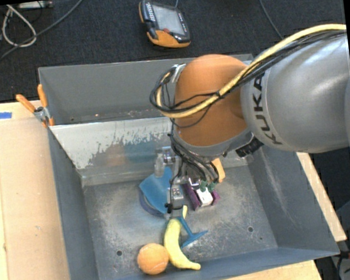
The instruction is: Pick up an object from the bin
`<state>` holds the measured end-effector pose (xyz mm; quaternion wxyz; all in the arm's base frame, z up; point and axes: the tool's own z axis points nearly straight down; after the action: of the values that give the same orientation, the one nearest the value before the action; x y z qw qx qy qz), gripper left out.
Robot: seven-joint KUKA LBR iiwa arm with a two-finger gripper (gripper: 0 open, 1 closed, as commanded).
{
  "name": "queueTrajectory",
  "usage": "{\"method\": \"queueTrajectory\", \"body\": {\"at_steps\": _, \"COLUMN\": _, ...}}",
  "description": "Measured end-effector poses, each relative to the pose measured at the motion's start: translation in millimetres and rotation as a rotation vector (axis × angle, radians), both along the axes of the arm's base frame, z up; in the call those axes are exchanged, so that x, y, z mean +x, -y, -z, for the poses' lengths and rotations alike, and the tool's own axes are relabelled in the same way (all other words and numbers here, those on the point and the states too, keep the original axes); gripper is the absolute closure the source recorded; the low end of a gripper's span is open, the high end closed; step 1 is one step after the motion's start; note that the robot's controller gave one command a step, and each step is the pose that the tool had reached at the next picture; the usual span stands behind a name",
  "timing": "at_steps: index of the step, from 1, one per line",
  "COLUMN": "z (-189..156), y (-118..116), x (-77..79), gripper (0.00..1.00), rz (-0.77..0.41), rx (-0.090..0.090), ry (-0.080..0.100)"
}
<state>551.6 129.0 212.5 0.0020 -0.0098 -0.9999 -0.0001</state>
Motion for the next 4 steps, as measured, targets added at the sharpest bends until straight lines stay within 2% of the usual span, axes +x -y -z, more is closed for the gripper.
{"method": "queueTrajectory", "body": {"at_steps": 1, "z": 26.5, "y": 16.1, "x": 6.7, "gripper": 0.00, "rz": 0.039, "rx": 0.002, "ry": 0.003}}
{"method": "queueTrajectory", "body": {"at_steps": 2, "z": 43.5, "y": 12.9, "x": 71.3, "gripper": 0.00, "rz": -0.033, "rx": 0.003, "ry": 0.009}}
{"method": "queueTrajectory", "body": {"at_steps": 3, "z": 79.7, "y": 58.0, "x": -12.0, "gripper": 0.00, "rz": -0.066, "rx": 0.003, "ry": 0.017}}
{"method": "queueTrajectory", "body": {"at_steps": 4, "z": 86.6, "y": 64.6, "x": -7.0, "gripper": 0.00, "rz": -0.083, "rx": 0.005, "ry": 0.014}}
